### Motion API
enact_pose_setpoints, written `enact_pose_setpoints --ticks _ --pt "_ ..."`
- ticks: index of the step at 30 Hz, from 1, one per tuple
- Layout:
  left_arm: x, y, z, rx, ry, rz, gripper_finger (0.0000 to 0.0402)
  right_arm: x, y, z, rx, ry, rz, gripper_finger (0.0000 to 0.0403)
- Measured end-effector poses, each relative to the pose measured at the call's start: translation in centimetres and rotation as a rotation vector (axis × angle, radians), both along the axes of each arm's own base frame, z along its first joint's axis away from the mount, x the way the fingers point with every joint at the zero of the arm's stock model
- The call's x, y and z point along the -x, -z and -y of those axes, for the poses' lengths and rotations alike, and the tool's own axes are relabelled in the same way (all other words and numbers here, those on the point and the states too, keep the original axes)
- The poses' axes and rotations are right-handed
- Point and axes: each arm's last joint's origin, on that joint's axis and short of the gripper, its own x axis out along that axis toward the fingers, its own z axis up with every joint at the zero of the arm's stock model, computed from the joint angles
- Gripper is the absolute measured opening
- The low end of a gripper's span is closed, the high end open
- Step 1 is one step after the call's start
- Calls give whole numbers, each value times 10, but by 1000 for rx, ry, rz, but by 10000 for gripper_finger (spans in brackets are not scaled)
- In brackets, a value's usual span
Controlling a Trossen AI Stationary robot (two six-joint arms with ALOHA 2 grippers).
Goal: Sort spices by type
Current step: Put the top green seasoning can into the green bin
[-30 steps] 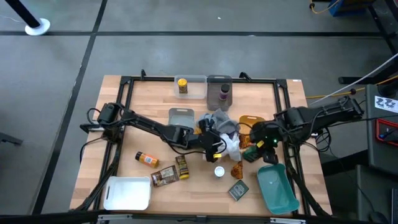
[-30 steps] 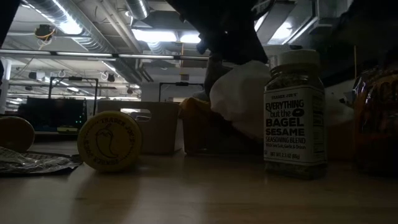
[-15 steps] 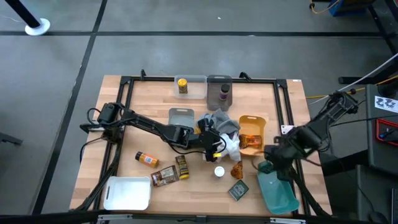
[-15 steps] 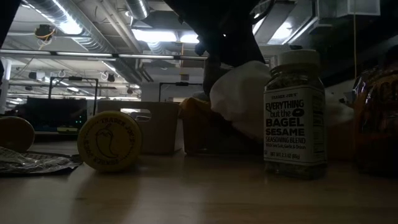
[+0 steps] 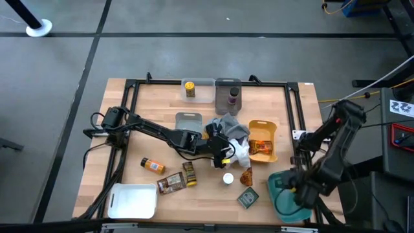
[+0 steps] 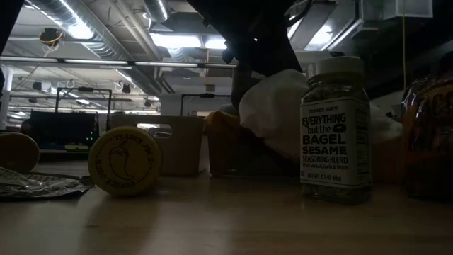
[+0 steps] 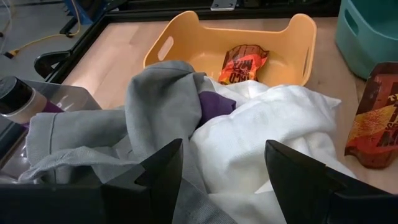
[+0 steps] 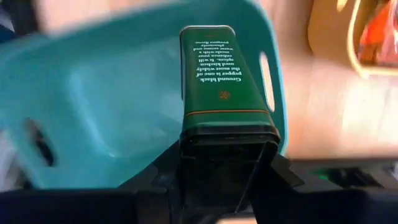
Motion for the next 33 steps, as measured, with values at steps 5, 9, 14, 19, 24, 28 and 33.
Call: enact_pose_setpoints --ticks 5,9,14,19,24,28,33 --pt "0 0 0 0 0 0 210 -5 27 -12 120 -4 -164 133" --pt "0 0 0 0 0 0 210 -10 45 -20 182 -48 -217 133" --pt "0 0 0 0 0 0 210 -14 60 -28 195 -107 -242 133" --pt "0 0 0 0 0 0 210 -18 65 -34 161 -159 -229 141" --pt "0 0 0 0 0 0 210 -18 65 -35 153 -160 -223 163" --pt "0 0 0 0 0 0 210 -18 65 -35 155 -160 -223 177" --pt "0 0 0 0 0 0 210 -18 65 -35 156 -160 -224 195"
